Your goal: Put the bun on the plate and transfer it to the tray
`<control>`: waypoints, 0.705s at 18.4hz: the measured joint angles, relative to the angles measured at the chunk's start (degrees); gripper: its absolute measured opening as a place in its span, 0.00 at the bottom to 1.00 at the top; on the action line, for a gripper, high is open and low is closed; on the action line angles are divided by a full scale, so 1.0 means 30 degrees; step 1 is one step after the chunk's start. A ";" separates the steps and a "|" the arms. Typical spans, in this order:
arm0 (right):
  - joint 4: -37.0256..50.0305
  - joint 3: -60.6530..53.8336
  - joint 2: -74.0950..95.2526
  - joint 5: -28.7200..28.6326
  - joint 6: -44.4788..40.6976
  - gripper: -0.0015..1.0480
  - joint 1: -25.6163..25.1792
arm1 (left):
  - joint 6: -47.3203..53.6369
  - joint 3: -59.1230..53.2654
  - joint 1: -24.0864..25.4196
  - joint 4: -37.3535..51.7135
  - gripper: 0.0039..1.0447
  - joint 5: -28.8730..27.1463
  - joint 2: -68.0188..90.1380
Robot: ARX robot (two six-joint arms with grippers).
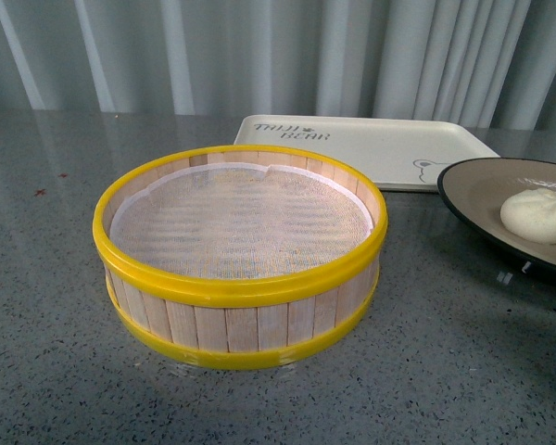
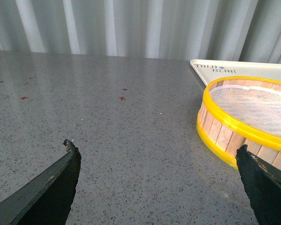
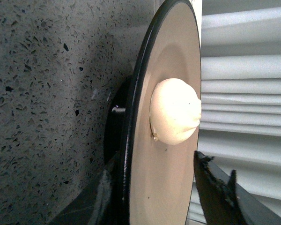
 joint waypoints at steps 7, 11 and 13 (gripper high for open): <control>0.1042 -0.1173 -0.0903 0.0080 0.0328 0.02 -0.1275 | 0.0000 0.0000 0.0000 0.0000 0.94 0.0000 0.0000; 0.0503 -0.1384 -0.1661 -0.0211 0.0175 0.02 -0.1807 | 0.0000 0.0000 0.0000 0.0000 0.94 0.0000 0.0000; -0.1217 -0.1231 -0.2783 -0.0678 -0.0131 0.02 -0.1851 | 0.0000 0.0000 0.0000 0.0000 0.94 0.0000 0.0000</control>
